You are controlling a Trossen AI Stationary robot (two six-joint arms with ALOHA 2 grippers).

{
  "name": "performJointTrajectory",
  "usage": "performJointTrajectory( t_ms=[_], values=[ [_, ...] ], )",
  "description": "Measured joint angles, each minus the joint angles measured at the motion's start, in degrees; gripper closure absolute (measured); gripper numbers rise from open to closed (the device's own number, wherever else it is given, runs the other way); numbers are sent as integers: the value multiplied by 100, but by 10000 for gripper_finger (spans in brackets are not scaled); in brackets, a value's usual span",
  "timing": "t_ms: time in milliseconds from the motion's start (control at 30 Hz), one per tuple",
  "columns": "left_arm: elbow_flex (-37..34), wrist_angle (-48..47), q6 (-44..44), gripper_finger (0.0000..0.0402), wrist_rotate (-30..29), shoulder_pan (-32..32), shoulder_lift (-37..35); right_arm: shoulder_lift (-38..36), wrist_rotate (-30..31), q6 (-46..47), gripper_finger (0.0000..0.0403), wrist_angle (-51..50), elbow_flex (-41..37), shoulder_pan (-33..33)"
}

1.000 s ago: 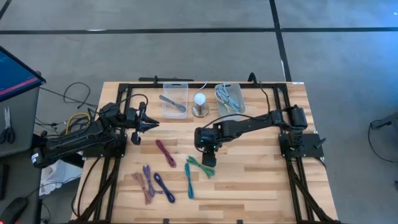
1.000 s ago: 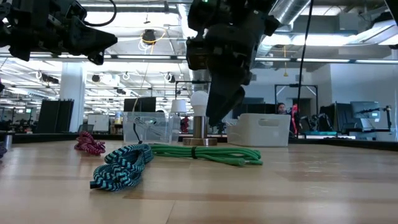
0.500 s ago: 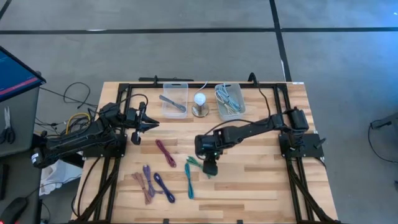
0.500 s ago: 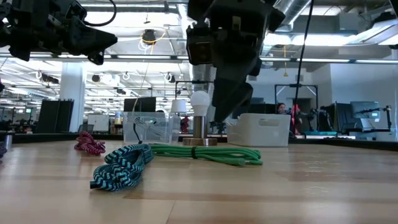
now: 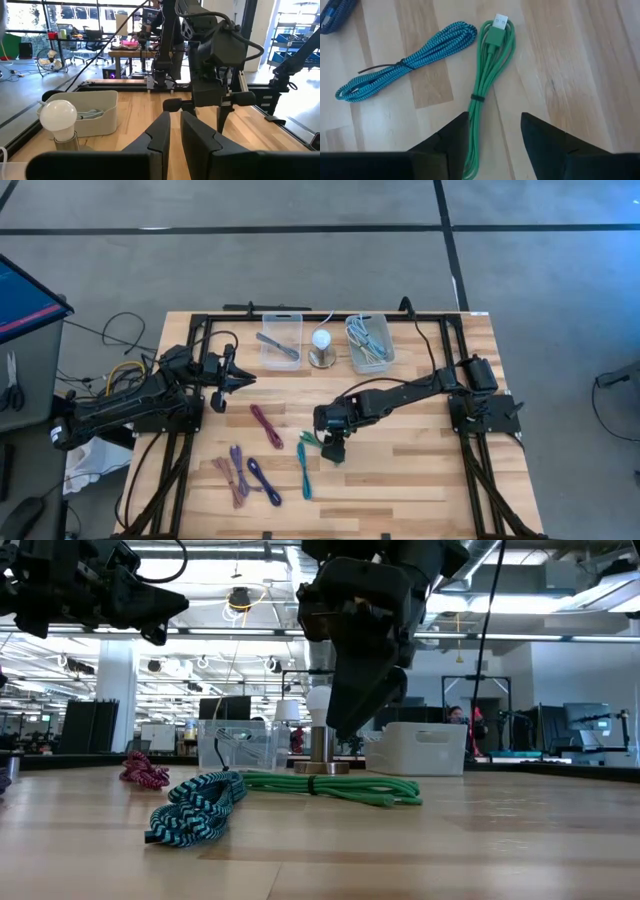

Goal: Pick & Place USB Port
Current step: Put the green charger cable into the gray bin

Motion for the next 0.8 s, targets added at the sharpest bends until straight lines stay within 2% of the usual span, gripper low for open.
performJointTrajectory(
  t_ms=[467,600,800],
  values=[
    [0,0,1,357,0,0,0,0,138,73,233,1,-4,2],
    [-1,0,1,357,0,-1,0,0,393,157,233,-5,-179,2],
    [-1,0,1,357,0,1,0,3,349,503,232,130,-479,-77]
  ],
)
